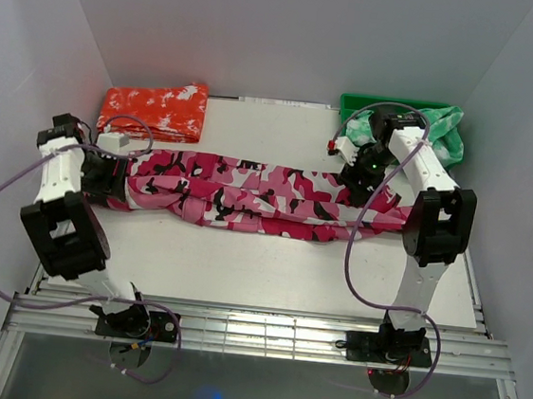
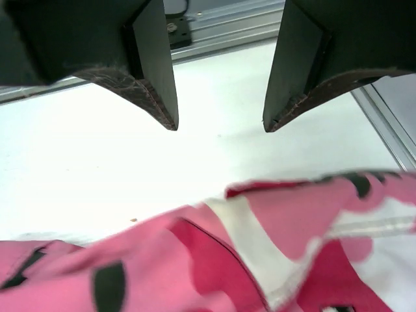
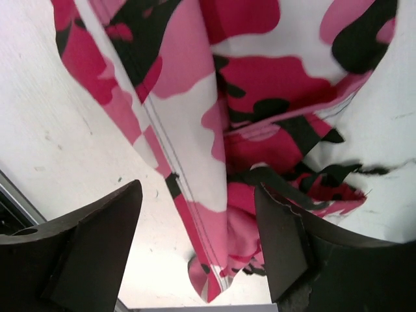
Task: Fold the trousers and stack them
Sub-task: Flatten the trousers out
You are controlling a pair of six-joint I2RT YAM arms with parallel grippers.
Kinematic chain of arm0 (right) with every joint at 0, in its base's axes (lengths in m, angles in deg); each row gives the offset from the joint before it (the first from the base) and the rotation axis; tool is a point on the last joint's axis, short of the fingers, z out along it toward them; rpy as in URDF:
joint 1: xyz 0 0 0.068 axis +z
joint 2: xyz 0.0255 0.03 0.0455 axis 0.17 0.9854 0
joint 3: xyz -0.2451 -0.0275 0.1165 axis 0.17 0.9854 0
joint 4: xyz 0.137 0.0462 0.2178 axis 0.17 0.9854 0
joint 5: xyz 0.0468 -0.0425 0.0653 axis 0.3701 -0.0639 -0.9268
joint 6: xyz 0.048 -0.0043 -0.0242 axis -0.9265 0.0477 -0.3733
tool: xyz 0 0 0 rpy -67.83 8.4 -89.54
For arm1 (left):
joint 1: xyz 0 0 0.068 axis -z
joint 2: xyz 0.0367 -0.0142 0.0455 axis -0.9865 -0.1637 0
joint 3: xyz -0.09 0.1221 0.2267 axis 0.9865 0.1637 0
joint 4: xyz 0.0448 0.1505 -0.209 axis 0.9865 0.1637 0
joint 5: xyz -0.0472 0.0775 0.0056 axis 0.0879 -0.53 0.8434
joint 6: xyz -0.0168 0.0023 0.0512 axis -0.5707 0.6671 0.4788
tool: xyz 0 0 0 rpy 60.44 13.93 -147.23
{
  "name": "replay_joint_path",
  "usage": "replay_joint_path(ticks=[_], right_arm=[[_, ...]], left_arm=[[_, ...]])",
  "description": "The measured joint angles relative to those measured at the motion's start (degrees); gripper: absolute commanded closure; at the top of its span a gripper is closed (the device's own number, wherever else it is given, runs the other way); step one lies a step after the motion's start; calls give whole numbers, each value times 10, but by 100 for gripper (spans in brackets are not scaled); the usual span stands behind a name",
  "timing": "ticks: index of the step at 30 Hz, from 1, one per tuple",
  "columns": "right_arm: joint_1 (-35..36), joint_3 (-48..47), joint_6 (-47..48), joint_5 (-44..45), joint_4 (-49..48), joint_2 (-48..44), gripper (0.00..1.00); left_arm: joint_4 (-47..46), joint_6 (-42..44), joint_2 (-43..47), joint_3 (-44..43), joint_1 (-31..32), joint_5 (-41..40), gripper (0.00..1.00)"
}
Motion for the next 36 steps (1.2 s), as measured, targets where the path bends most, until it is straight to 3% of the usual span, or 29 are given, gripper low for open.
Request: replay_joint_path(ticks=[3,6,11,21,24,28,29,32,36], right_arm=[[14,-41,-23,-19,-11,29,24],[28,-91,-43,-29,-33,73,25],[64,-120,-83,-39,-85,131,25],[87,-79,-150,-34,-190,143,29],[87,-78,-159,-22,-200,156,31],[89,-67,-161,-3,-215,181,34],[90,-66,-160,0,-219,179,34],[91,-59,-162,12,-229,178,38],[94,-48,-163,26,-243,173,41]], left_arm=[[-38,-45,106,89,10,-8,34],[-101,-90,159,154,23,-5,33],[-210,-166,145,251,24,-18,34],[-350,-239,136,305,24,-90,45],[-386,-246,136,315,24,-94,53],[-425,-254,133,319,24,-94,73],[-432,-255,132,319,24,-94,83],[-438,-250,132,314,24,-85,100],[-386,-221,133,266,24,-75,100]])
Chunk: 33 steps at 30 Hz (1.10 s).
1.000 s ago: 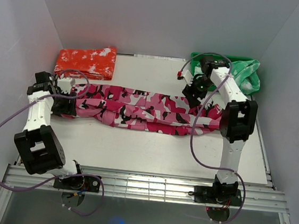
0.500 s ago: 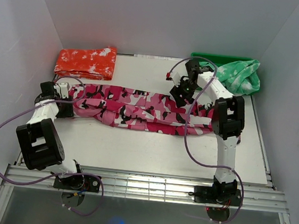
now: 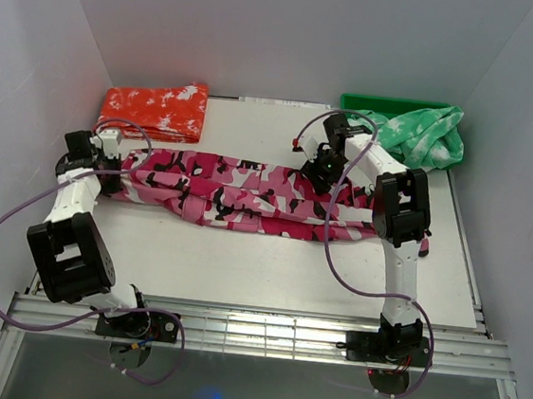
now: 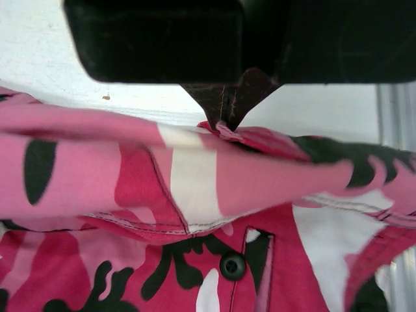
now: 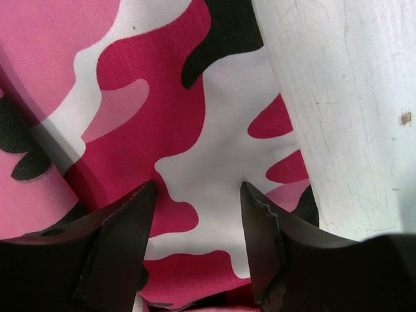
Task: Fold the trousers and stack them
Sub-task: Flatten the trousers out
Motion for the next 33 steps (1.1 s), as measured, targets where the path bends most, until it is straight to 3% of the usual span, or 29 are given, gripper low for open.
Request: replay_joint_path(ticks=[7,11,14,17,22,26,28,29,30,33], right_arm=[[4,4,0,14,-9,-2,45],[6,5,1,17,-10,-2,46],[8,7,3,23,-10,-4,46],[10,7,4,26,-10,-4,46],[12,7,5,28,-7,-4,45],[13,7,5,29,9,-7,40],[14,7,5,34,23,-9,37],[14,7,5,38,34,-11,34],[14,7,5,42,45,-14,33],[10,7,10,48,79,-39,30]], left_arm=[[95,72,52,-81,0,22,100],[164,104,34,-178,1,24,100],[198,131,-6,-257,16,5,100],[214,153,-66,-314,71,-30,100],[242,146,-229,-392,148,-62,100],[267,127,-362,-428,152,-69,85],[283,122,-400,-429,146,-67,63],[295,117,-404,-437,144,-62,45],[303,116,-402,-445,143,-55,34],[339,117,-398,-481,136,-25,19]])
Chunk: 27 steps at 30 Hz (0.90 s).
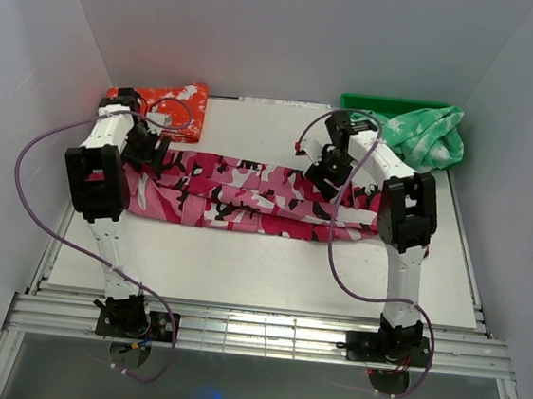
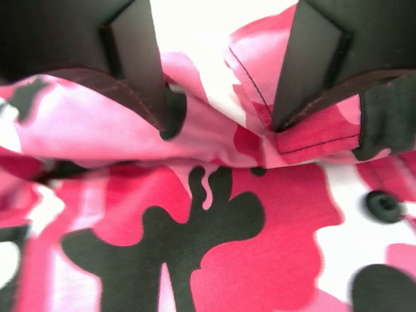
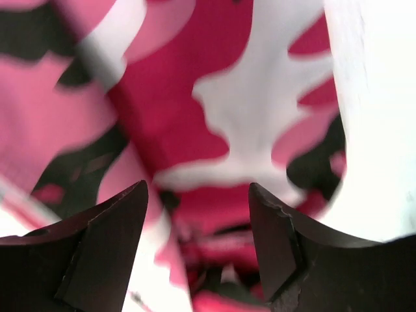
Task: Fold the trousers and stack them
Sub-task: Flatten the trousers out
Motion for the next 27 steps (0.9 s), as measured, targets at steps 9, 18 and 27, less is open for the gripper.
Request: replay_joint_path(ticks=[9,18,27], right_arm=[[-71,39,69,-16,107,-209,43],[-94,291,146,-26,168,-379,51],[-93,402,127,-25,72,-371,49]], left_arm=[[106,18,71,-112,-104,60,17],[45,-28,276,198,-277,100,24],[-120,-88,255,338,-262,150,21]])
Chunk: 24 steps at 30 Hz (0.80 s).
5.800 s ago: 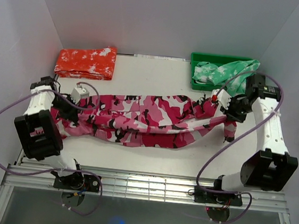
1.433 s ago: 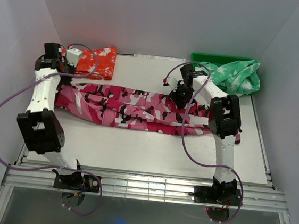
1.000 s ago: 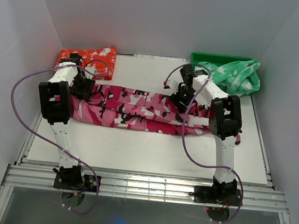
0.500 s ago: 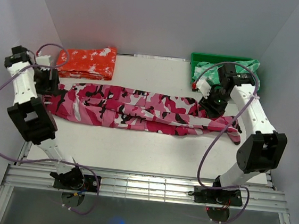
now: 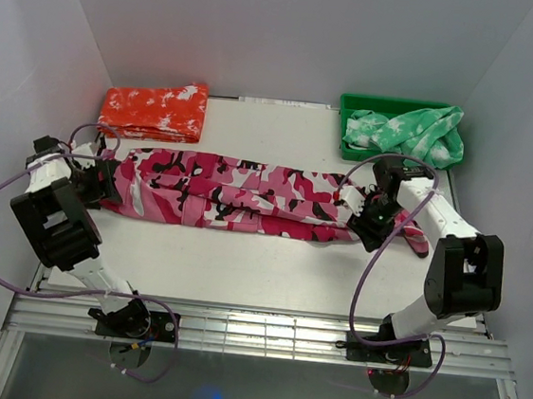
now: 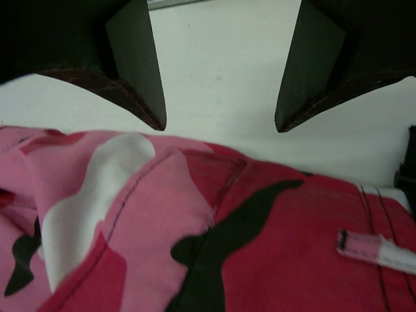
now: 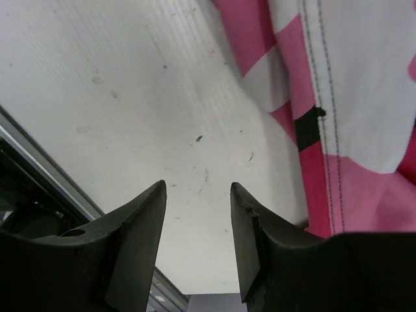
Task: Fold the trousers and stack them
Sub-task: Flatten the trousers out
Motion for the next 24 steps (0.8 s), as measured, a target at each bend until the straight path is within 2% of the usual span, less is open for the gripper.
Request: replay_joint_path(ticks=[7,9,11,16,24], right_arm=[[0,70,-6,14,-123,5,41],[0,87,-3,17,-142,10,32],[0,91,1,19,-163,22,29],[0,92,0,22,-226,48,31],[2,74,27,1,-236,23,31]], left_arm=[[-74,-10,-80,-17,0,2,21],[-79,-10,-92,-20,0,1,20],[-87,-9,-92,-21,0,1,19],[-94,-12,-92,-21,0,2,19],[-87,-21,-88,-21,0,0,19]])
